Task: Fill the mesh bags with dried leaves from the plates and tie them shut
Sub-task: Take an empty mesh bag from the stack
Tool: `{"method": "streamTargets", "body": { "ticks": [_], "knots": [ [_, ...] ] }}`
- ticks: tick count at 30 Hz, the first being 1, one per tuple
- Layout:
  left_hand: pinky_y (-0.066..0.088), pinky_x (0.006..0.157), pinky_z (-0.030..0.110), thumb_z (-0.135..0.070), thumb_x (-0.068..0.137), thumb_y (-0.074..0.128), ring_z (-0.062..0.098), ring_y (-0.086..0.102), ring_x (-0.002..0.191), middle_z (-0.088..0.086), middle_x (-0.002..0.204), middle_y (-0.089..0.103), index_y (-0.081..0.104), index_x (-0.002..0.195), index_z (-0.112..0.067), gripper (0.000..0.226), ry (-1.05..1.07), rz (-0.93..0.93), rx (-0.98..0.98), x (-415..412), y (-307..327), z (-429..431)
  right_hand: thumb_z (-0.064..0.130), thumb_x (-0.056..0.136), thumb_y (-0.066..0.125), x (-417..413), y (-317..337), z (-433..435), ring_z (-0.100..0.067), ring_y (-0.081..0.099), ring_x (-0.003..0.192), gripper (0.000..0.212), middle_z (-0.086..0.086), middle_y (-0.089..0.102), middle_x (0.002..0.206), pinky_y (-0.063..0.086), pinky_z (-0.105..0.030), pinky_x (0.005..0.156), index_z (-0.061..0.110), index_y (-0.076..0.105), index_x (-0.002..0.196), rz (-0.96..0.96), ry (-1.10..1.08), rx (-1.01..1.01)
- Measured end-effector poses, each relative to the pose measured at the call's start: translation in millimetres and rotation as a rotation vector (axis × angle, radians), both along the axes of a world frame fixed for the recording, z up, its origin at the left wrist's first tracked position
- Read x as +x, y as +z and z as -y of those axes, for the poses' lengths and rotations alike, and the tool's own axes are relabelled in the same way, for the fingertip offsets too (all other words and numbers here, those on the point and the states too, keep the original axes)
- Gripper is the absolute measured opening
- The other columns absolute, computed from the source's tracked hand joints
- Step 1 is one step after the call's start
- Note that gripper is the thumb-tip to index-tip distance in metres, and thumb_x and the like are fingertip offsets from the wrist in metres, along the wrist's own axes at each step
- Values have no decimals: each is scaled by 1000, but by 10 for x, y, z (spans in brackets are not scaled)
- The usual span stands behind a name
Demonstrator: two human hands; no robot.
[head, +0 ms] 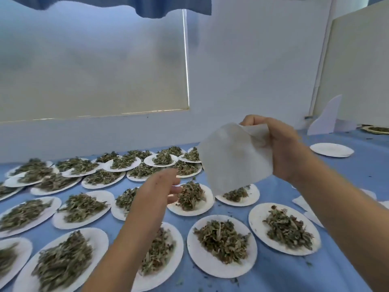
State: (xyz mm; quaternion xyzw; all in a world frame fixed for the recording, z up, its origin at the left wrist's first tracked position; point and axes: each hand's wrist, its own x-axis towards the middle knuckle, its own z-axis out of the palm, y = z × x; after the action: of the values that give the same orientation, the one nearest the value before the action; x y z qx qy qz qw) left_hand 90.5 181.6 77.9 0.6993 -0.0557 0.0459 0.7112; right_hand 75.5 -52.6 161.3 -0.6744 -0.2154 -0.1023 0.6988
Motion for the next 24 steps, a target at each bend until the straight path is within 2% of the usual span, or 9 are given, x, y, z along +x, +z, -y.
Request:
{"method": "streamTargets", "body": {
  "ticks": [3,5,8,12,14,16,18,21,24],
  "knots": [
    [57,78,35,-63,73,63,22,70,95,8,109,72,63,116,-16,64,-205,-148,-211,53,-23,-324,25,71,43,166,-32,-419,-13,43,47,18,0,46,57,30,-18,44,17,51,57,-17,107,60],
    [57,79,39,-66,71,66,30,67,103,14,117,68,59,125,-11,78,-388,-193,-354,26,-23,-490,24,76,44,253,-78,-675,-12,45,47,25,2,47,56,32,-18,44,20,54,54,-45,157,63],
    [57,75,42,-54,73,67,38,68,97,18,115,67,65,120,-10,64,-466,-157,-468,23,-39,-670,14,93,39,354,-219,-975,-10,51,50,48,9,51,55,40,-21,48,23,57,50,-96,145,76],
    [54,47,28,-28,83,63,27,70,65,17,97,72,74,98,-12,24,-274,-138,-353,60,-113,-886,13,94,40,497,-499,-1168,-19,54,71,23,-6,55,75,42,-29,67,13,57,78,-218,-6,62],
    [35,31,16,-24,90,56,15,55,43,8,93,72,69,98,-16,17,-157,-165,-283,98,-176,-1022,21,95,42,548,-660,-1186,-18,52,68,26,-3,58,73,40,-29,65,13,59,76,-226,-188,-174],
    [22,30,13,-23,94,53,7,34,35,1,88,70,72,79,-24,24,-88,-160,-283,125,-224,-1141,31,96,43,563,-802,-1214,-17,52,56,38,6,63,61,42,-20,53,13,60,67,-179,-265,-516],
    [19,30,12,-23,96,50,4,24,35,-3,82,68,70,61,-31,41,-35,-150,-309,135,-260,-1222,37,98,42,600,-961,-1251,-21,52,57,44,0,64,63,42,-25,52,8,61,70,-147,-265,-898],
    [19,32,13,-25,99,48,5,21,36,-7,77,67,70,65,-32,41,-19,-89,-304,111,-288,-1283,37,96,49,713,-1203,-1333,-24,46,59,44,-11,50,63,34,-30,53,7,50,64,-191,-186,-1302],
    [20,34,13,-26,99,48,5,20,36,-13,67,62,68,68,-32,37,-25,-8,-297,93,-315,-1345,32,93,54,811,-1351,-1385,-26,66,80,33,-15,70,92,50,-33,66,3,70,94,-238,-148,-1484]
  ]
}}
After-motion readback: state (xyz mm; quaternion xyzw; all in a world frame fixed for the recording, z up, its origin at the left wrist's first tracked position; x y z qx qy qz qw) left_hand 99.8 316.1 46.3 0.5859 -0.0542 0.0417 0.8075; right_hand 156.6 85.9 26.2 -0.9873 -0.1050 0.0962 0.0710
